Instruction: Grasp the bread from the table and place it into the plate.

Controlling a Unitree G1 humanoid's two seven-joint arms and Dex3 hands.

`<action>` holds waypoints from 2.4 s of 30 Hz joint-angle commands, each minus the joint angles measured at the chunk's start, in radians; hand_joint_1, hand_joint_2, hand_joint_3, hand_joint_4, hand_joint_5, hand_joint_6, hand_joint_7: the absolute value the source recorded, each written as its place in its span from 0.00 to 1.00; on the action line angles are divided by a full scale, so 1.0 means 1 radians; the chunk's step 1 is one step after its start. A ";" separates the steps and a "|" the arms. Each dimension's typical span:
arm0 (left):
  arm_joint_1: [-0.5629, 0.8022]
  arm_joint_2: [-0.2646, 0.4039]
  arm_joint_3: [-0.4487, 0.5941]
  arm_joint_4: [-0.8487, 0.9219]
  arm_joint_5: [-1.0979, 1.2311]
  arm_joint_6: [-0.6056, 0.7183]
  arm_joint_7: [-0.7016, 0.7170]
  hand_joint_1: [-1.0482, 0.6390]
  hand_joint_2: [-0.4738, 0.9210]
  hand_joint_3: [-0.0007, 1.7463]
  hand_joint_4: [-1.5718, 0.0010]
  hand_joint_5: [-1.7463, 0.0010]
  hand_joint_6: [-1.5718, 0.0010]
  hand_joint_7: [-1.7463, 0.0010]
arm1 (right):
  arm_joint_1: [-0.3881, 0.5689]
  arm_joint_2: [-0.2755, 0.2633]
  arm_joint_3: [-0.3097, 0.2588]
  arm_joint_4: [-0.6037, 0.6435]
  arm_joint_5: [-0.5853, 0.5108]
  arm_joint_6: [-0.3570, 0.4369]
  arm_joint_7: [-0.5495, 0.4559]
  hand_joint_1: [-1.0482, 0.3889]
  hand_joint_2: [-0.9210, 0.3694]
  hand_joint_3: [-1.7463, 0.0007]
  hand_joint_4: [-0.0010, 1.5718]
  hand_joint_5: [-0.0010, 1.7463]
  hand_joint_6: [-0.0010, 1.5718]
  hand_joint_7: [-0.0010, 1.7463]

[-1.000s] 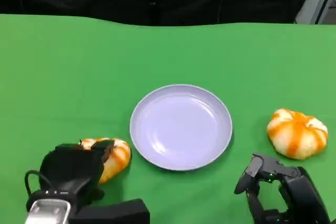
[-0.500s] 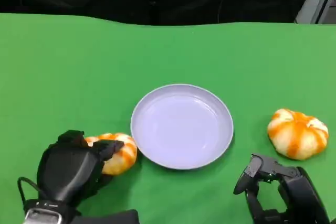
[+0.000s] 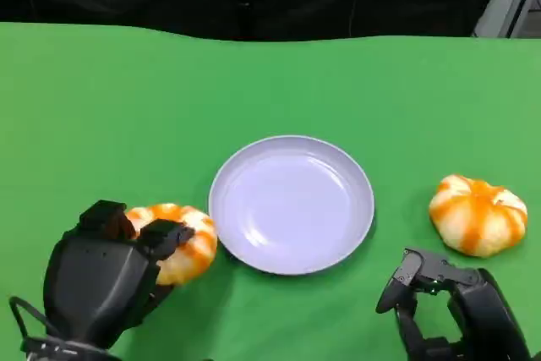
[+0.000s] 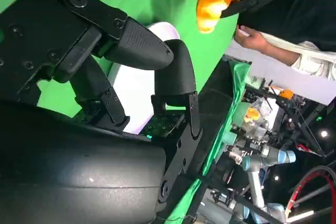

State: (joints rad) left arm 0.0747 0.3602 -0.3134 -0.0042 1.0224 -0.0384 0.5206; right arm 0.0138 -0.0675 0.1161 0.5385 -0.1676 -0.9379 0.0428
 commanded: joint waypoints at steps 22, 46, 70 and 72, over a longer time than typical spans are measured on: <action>-0.052 -0.018 0.031 -0.036 -0.012 -0.073 0.085 0.52 0.72 0.49 0.36 0.21 0.33 0.54 | 0.006 -0.004 -0.006 -0.005 0.011 0.010 -0.003 0.34 0.47 0.16 0.57 1.00 0.53 0.85; -0.290 -0.120 -0.054 0.215 -0.044 -0.087 0.080 0.51 0.63 0.66 0.39 0.10 0.40 0.39 | 0.005 -0.005 -0.004 0.004 0.017 0.002 -0.001 0.34 0.46 0.17 0.58 1.00 0.53 0.85; -0.483 -0.198 -0.144 0.503 -0.083 -0.119 0.116 0.51 0.66 0.58 0.42 0.05 0.43 0.37 | 0.026 -0.004 0.001 -0.025 0.014 0.021 0.000 0.33 0.47 0.16 0.58 1.00 0.54 0.85; -0.504 -0.208 -0.152 0.533 -0.089 -0.118 0.111 0.52 0.65 0.60 0.42 0.06 0.43 0.40 | 0.025 -0.005 0.000 -0.024 0.013 0.017 0.001 0.33 0.47 0.16 0.58 1.00 0.54 0.85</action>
State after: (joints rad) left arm -0.3955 0.1558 -0.4588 0.4924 0.9455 -0.1536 0.6186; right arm 0.0313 -0.0662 0.1239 0.5262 -0.1623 -0.9249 0.0470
